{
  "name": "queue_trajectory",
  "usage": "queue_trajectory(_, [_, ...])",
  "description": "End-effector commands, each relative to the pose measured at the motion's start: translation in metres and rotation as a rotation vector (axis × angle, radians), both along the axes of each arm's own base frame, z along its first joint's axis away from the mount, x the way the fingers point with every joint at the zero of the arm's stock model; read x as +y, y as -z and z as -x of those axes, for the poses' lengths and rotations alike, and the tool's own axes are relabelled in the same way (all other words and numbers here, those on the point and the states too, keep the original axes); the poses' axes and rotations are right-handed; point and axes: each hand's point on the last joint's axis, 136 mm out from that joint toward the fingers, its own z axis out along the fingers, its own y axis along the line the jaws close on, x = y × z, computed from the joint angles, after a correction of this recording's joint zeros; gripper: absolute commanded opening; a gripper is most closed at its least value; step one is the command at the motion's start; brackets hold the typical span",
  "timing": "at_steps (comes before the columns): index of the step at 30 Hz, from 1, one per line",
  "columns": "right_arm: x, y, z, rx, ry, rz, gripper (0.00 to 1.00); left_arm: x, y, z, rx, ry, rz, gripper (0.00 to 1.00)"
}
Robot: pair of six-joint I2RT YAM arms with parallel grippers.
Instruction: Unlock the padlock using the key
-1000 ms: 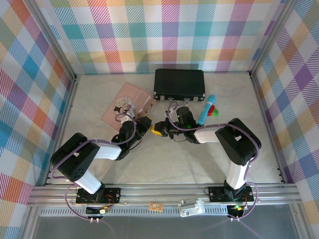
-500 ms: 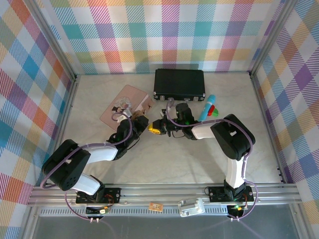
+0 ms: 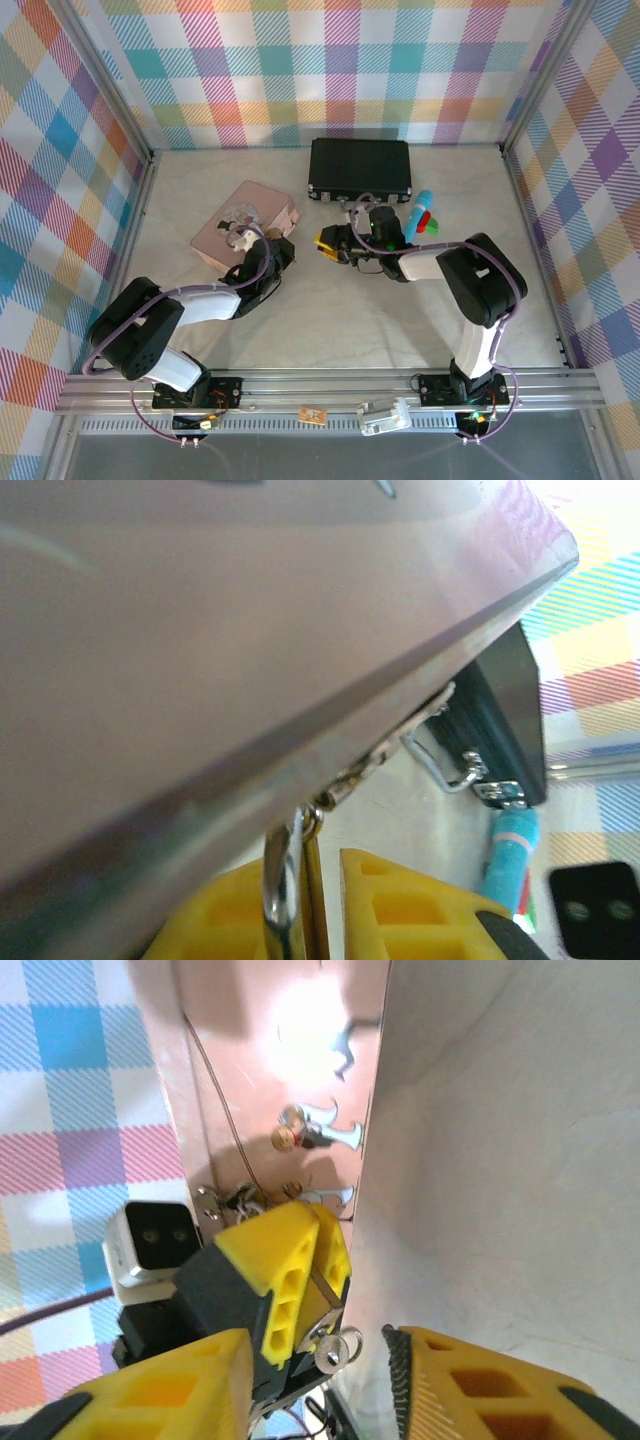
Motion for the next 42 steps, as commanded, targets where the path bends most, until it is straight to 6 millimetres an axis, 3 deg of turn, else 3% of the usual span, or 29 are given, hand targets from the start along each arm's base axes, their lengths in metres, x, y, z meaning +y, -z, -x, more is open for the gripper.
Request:
queue_trajectory(1, [-0.005,-0.007,0.009,-0.064,0.0,0.048,0.45,0.004,-0.013,-0.011,-0.044,-0.057,0.031,0.0])
queue_trajectory(4, [-0.007,0.0,0.019,-0.068,-0.003,0.1,0.46,0.001,-0.012,-0.012,-0.051,-0.046,0.052,0.0])
queue_trajectory(10, [0.018,0.007,0.034,-0.071,-0.031,0.108,0.43,-0.008,-0.009,-0.012,-0.048,-0.024,0.105,0.0])
queue_trajectory(17, [0.04,0.016,0.028,-0.06,-0.032,0.06,0.36,-0.021,-0.016,-0.014,-0.069,0.025,0.172,0.0])
queue_trajectory(28, [0.058,0.009,0.018,-0.013,0.01,-0.028,0.37,-0.027,-0.016,-0.01,-0.102,0.068,0.216,0.0])
queue_trajectory(33, [0.064,0.01,0.023,0.03,0.012,-0.063,0.27,-0.027,-0.015,-0.011,-0.112,0.062,0.233,0.0])
queue_trajectory(39, [0.057,0.019,0.031,0.11,0.063,-0.095,0.4,-0.024,-0.016,-0.013,-0.128,0.037,0.244,0.0])
queue_trajectory(42, [0.054,0.02,0.032,0.146,0.096,-0.132,0.41,-0.025,-0.019,-0.015,-0.146,0.035,0.258,0.0])
